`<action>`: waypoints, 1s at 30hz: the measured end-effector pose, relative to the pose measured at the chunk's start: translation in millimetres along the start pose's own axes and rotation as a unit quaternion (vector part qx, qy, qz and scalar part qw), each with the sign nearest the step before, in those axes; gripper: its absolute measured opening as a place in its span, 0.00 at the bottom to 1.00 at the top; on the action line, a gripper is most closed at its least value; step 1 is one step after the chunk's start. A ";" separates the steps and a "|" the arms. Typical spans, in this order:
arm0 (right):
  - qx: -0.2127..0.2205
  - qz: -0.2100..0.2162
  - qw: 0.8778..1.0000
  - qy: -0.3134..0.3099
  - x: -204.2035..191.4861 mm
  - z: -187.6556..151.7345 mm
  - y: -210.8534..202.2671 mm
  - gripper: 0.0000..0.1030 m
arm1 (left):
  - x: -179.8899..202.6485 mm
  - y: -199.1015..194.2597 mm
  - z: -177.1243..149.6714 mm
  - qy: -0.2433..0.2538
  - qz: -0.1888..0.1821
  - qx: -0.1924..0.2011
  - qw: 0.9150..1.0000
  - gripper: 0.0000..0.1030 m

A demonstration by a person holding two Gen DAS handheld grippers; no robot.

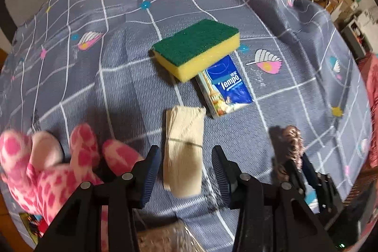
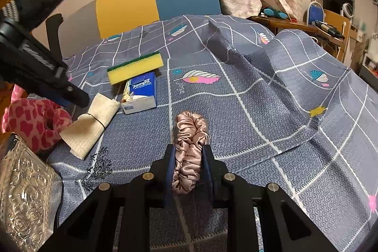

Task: Organize soft objects
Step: 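Grasp the beige bandage roll with the left gripper while the right gripper holds the scrunchie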

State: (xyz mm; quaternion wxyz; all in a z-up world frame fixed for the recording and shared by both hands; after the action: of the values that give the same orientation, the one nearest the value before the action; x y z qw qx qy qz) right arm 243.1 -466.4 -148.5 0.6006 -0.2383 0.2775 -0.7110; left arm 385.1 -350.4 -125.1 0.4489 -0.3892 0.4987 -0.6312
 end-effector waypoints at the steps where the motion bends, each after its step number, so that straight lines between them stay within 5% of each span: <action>1: 0.001 0.000 1.000 0.001 0.4 -0.7 -0.5 0.23 | 1.6 2.8 1.7 0.006 0.004 0.002 1.000 0.55; 14: -0.009 0.000 1.000 0.007 2.5 -5.0 7.9 0.23 | 7.9 39.5 7.0 0.021 0.057 -0.019 0.998 0.59; 23: -0.010 -0.005 1.000 0.012 3.2 -6.1 8.3 0.23 | 11.6 61.3 3.6 0.027 0.091 -0.074 0.993 0.59; 26: -0.009 -0.003 1.000 0.017 4.9 -6.5 8.5 0.23 | 6.8 62.2 6.5 0.015 0.081 -0.073 0.994 0.44; 30: -0.012 -0.005 1.000 0.017 5.2 -6.8 9.4 0.23 | -1.0 65.1 9.9 0.008 0.066 -0.074 0.995 0.42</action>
State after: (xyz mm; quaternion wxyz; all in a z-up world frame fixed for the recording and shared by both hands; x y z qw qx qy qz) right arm 244.4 -472.0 -159.9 0.5890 -0.2344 0.2949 -0.7149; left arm 406.4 -358.8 -186.9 0.4560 -0.3825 0.5721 -0.5643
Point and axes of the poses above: each gripper's, at about its wrist camera, not at the fingertips, and y roughly the way its jaws point, x to its right, z to its top, the point moved 6 cm from there along y, roughly the way its jaws point, and after that the axes turned 10 degrees about -y, right-handed, at the moved point
